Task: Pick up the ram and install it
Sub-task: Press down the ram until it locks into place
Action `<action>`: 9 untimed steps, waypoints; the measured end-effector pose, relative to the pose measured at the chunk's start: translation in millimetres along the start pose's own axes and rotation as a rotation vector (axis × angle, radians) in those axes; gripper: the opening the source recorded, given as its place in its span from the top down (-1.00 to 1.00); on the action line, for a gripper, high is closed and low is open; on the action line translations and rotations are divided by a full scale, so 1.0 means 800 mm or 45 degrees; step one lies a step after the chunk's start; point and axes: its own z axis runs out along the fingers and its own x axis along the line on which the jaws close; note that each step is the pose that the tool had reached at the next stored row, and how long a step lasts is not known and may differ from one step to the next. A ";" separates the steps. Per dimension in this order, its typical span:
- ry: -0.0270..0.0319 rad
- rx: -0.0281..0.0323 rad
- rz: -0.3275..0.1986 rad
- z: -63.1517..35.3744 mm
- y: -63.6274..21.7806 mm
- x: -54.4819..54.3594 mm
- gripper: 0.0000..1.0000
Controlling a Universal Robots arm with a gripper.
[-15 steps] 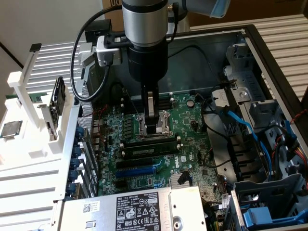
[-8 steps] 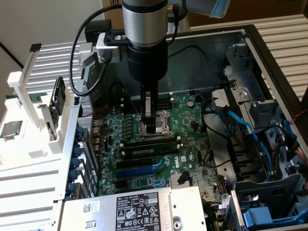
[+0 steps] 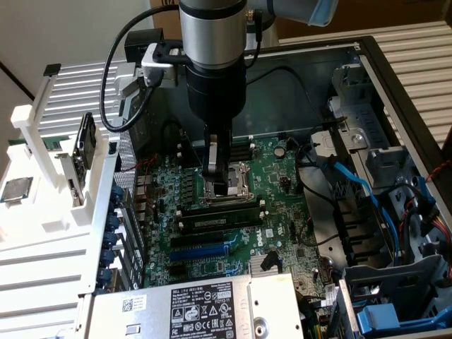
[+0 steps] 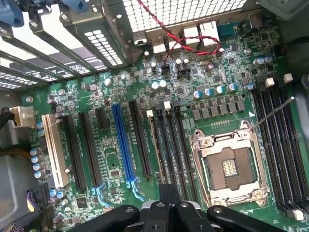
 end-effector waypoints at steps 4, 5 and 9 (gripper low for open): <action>-0.0022 -0.0028 0.059 0.000 0.000 0.000 0.80; -0.0027 -0.0032 0.071 0.000 0.000 0.000 0.80; -0.0037 -0.0056 0.127 0.000 0.000 0.000 0.80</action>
